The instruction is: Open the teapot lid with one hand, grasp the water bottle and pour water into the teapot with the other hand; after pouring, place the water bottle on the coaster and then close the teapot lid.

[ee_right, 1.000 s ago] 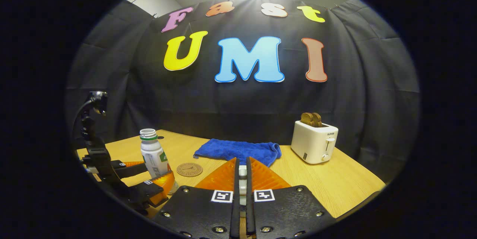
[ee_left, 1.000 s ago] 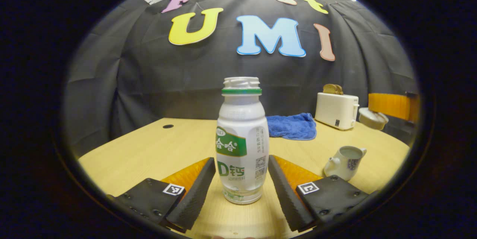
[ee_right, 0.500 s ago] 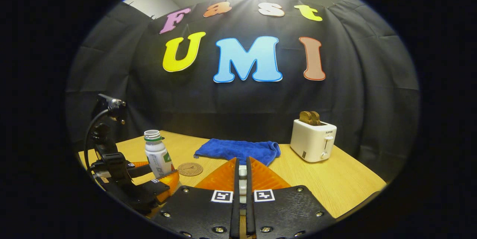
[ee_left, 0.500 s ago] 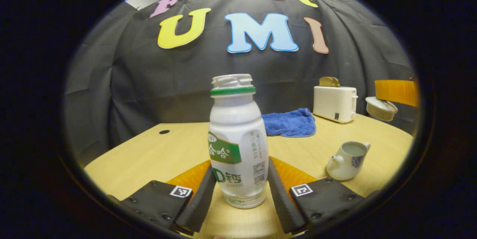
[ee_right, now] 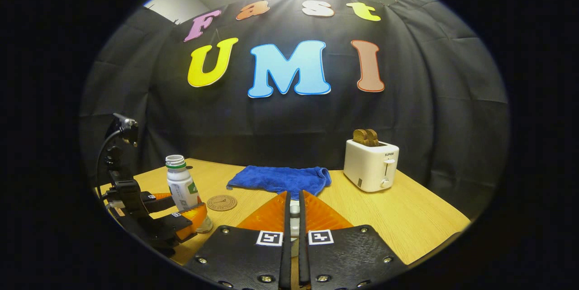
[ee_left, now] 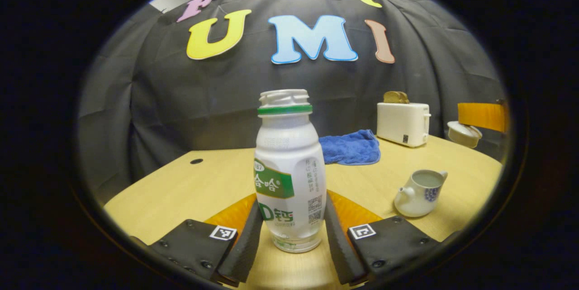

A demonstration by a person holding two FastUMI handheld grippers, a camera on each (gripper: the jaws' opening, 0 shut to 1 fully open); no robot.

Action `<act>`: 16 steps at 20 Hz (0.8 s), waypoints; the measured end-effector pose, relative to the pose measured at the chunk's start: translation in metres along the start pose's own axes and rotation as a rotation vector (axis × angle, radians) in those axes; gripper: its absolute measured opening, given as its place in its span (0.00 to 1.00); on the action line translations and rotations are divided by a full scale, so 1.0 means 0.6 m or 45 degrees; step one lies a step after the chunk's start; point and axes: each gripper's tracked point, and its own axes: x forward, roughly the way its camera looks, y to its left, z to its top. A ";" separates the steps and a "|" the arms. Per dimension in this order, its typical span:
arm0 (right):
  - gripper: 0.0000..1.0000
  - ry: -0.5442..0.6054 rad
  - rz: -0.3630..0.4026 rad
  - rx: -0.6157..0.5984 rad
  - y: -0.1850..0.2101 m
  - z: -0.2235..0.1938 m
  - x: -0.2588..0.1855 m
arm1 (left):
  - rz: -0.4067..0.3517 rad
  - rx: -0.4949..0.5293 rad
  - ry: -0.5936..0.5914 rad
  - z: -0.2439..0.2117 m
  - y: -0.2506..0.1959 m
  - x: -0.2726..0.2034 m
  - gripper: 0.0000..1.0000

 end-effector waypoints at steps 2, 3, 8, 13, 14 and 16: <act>0.06 0.002 -0.009 0.012 -0.011 -0.002 -0.004 | 0.011 0.078 -0.002 0.003 0.000 -0.006 0.75; 0.06 0.003 -0.014 0.017 -0.016 -0.003 -0.006 | 0.021 0.120 -0.001 0.008 0.003 -0.009 0.75; 0.06 -0.007 -0.042 0.048 -0.048 0.000 -0.023 | 0.074 0.354 -0.012 0.033 0.013 -0.022 0.80; 0.06 -0.013 -0.067 0.079 -0.081 -0.002 -0.042 | 0.103 0.603 0.003 0.048 0.007 -0.028 0.81; 0.06 -0.013 -0.072 0.083 -0.088 -0.001 -0.047 | 0.106 0.657 0.011 0.049 0.005 -0.029 0.81; 0.06 -0.009 -0.078 0.089 -0.101 -0.005 -0.054 | 0.111 0.776 0.012 0.053 -0.004 -0.031 0.75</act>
